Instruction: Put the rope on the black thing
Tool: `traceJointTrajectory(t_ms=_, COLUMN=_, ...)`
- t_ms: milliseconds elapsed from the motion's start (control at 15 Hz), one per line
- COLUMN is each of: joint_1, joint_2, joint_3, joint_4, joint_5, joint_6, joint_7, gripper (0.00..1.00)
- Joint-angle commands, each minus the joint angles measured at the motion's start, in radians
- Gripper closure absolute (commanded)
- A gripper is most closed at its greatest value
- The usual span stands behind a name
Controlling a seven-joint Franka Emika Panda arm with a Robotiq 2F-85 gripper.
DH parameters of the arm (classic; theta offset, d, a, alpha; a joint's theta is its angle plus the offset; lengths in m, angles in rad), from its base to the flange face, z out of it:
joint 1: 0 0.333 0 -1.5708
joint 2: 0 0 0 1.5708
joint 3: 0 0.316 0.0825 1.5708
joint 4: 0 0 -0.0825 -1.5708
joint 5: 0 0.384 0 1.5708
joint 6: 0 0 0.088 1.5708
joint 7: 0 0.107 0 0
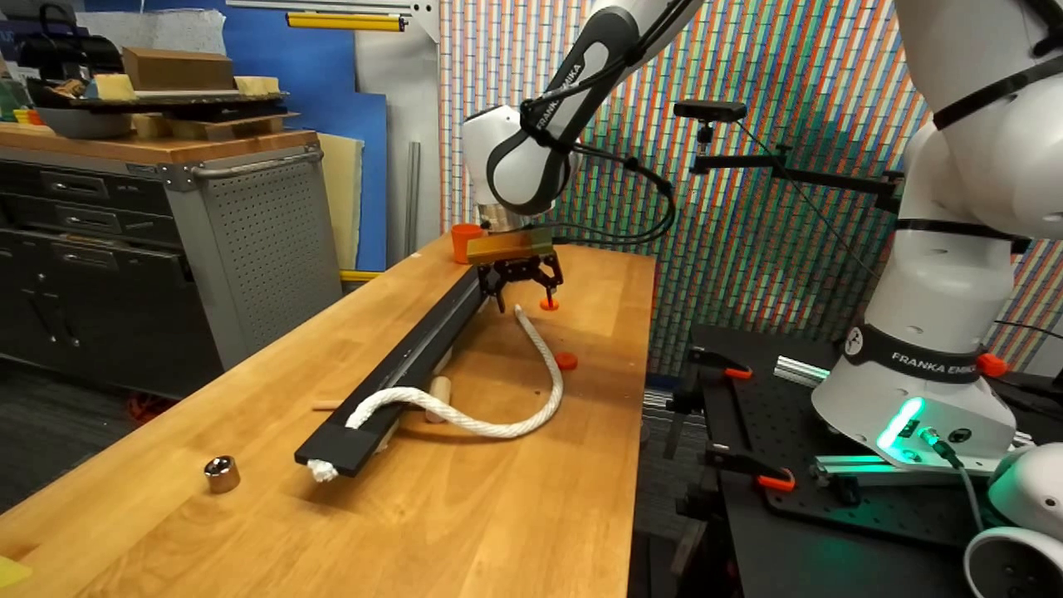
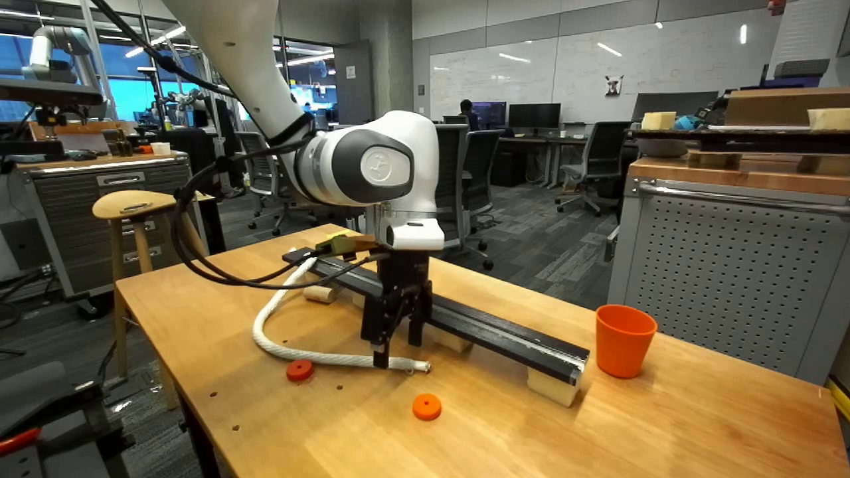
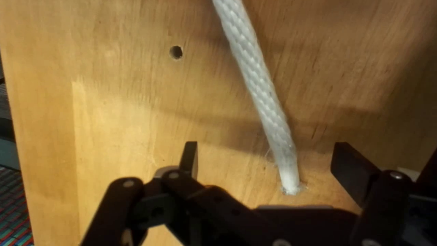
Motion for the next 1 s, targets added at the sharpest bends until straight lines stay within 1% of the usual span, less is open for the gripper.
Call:
traceJointTrajectory(t_ms=0, joint_1=0.019, joint_2=-0.044, joint_3=-0.027, joint_4=-0.057, joint_5=0.012, joint_6=0.042, joint_7=-0.004, gripper=0.0)
traceJointTrajectory(t_ms=267, joint_1=0.021, joint_2=-0.05, joint_3=-0.03, joint_4=-0.1, joint_5=0.016, joint_6=0.062, joint_7=-0.003, gripper=0.0)
traceJointTrajectory(t_ms=333, joint_1=0.02, joint_2=-0.047, joint_3=-0.029, joint_4=-0.107, joint_5=0.018, joint_6=0.059, joint_7=-0.004, gripper=0.16)
traceJointTrajectory(t_ms=400, joint_1=0.018, joint_2=-0.043, joint_3=-0.027, joint_4=-0.111, joint_5=0.021, joint_6=0.054, joint_7=-0.008, gripper=0.27)
traceJointTrajectory(t_ms=533, joint_1=0.024, joint_2=-0.039, joint_3=-0.031, joint_4=-0.119, joint_5=0.014, joint_6=0.052, joint_7=-0.003, gripper=0.42)
traceJointTrajectory(t_ms=600, joint_1=0.025, joint_2=-0.039, joint_3=-0.031, joint_4=-0.118, joint_5=0.014, joint_6=0.056, joint_7=-0.003, gripper=0.51)
traceJointTrajectory(t_ms=667, joint_1=0.029, joint_2=-0.038, joint_3=-0.033, joint_4=-0.114, joint_5=0.009, joint_6=0.056, joint_7=0.0, gripper=0.58)
traceJointTrajectory(t_ms=733, joint_1=0.033, joint_2=-0.036, joint_3=-0.035, joint_4=-0.113, joint_5=0.005, joint_6=0.057, joint_7=0.003, gripper=0.66)
traceJointTrajectory(t_ms=867, joint_1=0.035, joint_2=-0.037, joint_3=-0.036, joint_4=-0.113, joint_5=0.005, joint_6=0.059, joint_7=0.005, gripper=0.8)
traceJointTrajectory(t_ms=933, joint_1=0.036, joint_2=-0.038, joint_3=-0.036, joint_4=-0.114, joint_5=0.006, joint_6=0.062, joint_7=0.007, gripper=0.88)
